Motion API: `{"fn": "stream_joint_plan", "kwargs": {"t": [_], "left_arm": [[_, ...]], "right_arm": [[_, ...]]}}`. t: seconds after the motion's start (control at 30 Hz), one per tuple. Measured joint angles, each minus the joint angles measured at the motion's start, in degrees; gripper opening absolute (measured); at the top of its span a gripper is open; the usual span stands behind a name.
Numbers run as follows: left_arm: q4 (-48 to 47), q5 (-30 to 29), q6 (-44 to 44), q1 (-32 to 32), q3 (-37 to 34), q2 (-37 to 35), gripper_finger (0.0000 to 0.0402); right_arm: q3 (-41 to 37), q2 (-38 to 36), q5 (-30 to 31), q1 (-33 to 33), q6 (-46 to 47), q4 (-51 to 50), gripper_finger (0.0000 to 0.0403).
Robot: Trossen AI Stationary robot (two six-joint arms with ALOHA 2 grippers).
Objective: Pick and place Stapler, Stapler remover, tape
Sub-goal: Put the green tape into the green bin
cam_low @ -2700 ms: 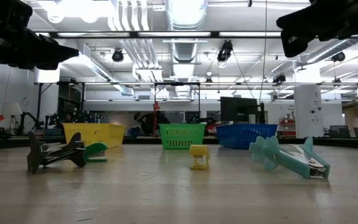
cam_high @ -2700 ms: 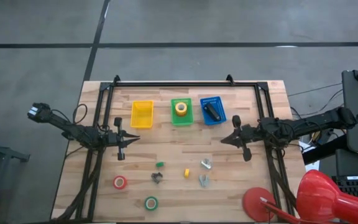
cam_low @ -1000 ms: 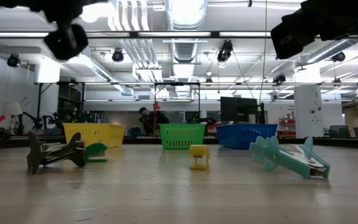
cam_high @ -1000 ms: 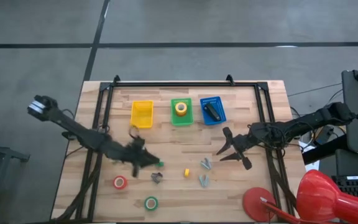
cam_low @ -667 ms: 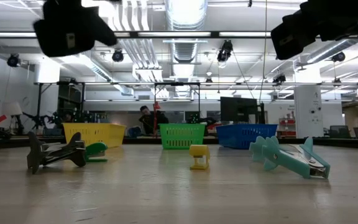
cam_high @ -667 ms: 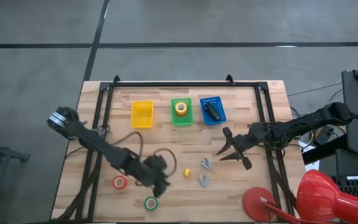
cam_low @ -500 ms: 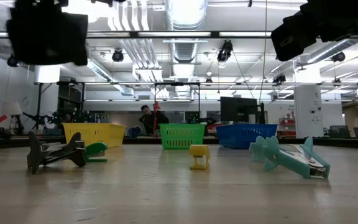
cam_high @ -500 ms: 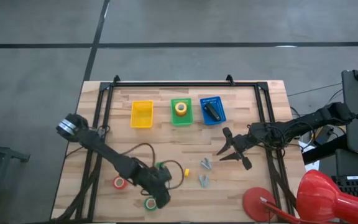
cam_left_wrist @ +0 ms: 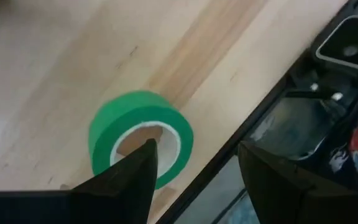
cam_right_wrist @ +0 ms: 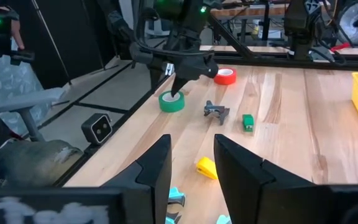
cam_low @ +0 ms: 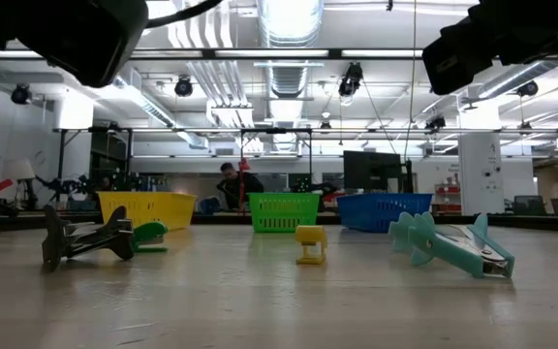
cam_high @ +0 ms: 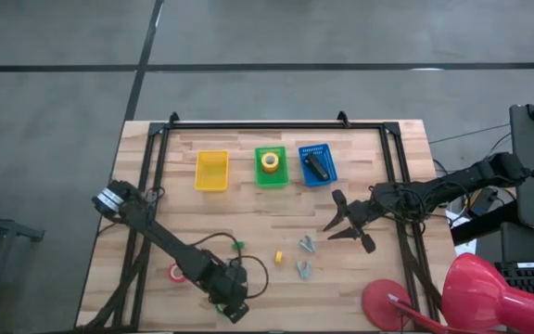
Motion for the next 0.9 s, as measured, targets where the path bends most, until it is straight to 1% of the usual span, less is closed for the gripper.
{"fn": "stream_joint_plan", "kwargs": {"t": [0.23,0.67,0.77,0.9], "left_arm": [[-0.35,-1.9,-2.41,-0.62,0.03,1.29,0.0224],[0.76,0.59,-0.82,-0.63,0.39,6.73,0.0221],[0.6,0.77,-0.31,-0.59,0.31,7.26,0.0208],[0.22,0.63,1.77,-0.46,0.18,7.31,0.0168]], "right_arm": [[-0.02,0.0,0.02,0.0,-0.44,0.03,0.0099],[-0.04,0.02,0.03,0.0,-0.44,-0.37,0.0084],[-0.04,0.02,0.04,0.0,-0.46,-0.35,0.0086],[-0.04,0.02,0.04,0.0,-0.44,-0.32,0.0091]]}}
